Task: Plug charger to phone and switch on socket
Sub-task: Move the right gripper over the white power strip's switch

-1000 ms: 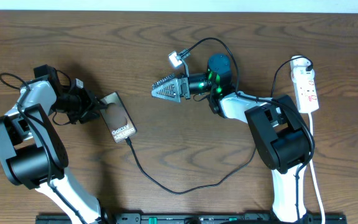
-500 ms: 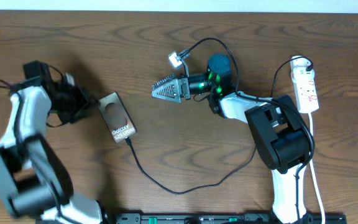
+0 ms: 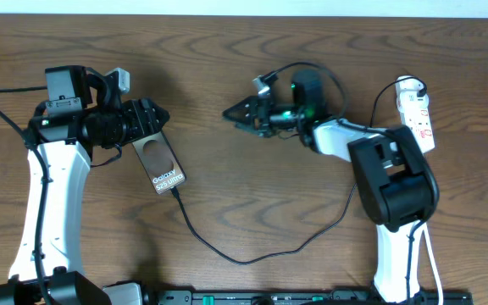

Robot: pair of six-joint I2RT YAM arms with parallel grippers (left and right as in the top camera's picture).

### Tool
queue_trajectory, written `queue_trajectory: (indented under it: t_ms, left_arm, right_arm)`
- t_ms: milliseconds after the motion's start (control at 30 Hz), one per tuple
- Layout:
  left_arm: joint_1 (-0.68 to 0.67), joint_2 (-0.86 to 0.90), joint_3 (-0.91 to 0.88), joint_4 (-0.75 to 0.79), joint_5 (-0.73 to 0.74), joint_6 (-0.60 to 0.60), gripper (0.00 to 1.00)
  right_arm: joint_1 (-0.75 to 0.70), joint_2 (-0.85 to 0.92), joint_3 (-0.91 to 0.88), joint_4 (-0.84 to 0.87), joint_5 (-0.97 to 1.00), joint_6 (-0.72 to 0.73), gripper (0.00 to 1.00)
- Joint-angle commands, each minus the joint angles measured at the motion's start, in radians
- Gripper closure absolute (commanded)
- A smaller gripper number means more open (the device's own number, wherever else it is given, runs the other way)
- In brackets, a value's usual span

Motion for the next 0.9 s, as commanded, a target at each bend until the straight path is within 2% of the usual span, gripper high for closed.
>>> queue_trajectory:
  t_ms: [0, 33, 133, 200, 300, 333, 433, 567, 700, 767, 867]
  left_arm:
    - [-0.008, -0.013, 0.002, 0.005, 0.013, 0.016, 0.29]
    - [-0.008, -0.013, 0.002, 0.005, 0.013, 0.017, 0.29]
    - [-0.008, -0.013, 0.002, 0.006, 0.013, 0.017, 0.28]
    - [-0.008, -0.013, 0.002, 0.012, 0.013, 0.017, 0.28]
    - [-0.008, -0.013, 0.002, 0.023, 0.013, 0.017, 0.27]
    - [-0.008, -0.013, 0.002, 0.026, 0.013, 0.017, 0.28]
    - [-0.008, -0.013, 0.002, 0.026, 0.012, 0.017, 0.27]
    - [-0.008, -0.013, 0.002, 0.026, 0.009, 0.017, 0.24]
    - [-0.008, -0.013, 0.002, 0.027, 0.009, 0.018, 0.23]
    - [-0.008, -0.013, 0.002, 0.028, 0.009, 0.018, 0.22]
    - [-0.008, -0.013, 0.002, 0.035, 0.009, 0.018, 0.2]
  right_arm:
    - [-0.092, -0.051, 0.005, -0.142, 0.055, -0.116, 0.01]
    - [-0.108, -0.067, 0.006, -0.199, 0.074, -0.147, 0.01]
    - [-0.163, -0.169, 0.006, -0.519, 0.281, -0.306, 0.01]
    - [-0.179, -0.245, 0.008, -0.673, 0.418, -0.375, 0.01]
    - [-0.188, -0.399, 0.016, -0.849, 0.587, -0.449, 0.01]
    - [-0.188, -0.498, 0.018, -0.906, 0.647, -0.473, 0.01]
    - [-0.188, -0.653, 0.019, -0.955, 0.715, -0.498, 0.01]
    - [-0.214, -0.892, 0.019, -1.022, 0.996, -0.49, 0.01]
    - [-0.321, -0.996, 0.019, -1.081, 1.205, -0.5, 0.01]
    - [-0.442, -0.988, 0.019, -1.109, 1.172, -0.535, 0.01]
    - [-0.621, -0.926, 0.024, -1.115, 0.977, -0.614, 0.01]
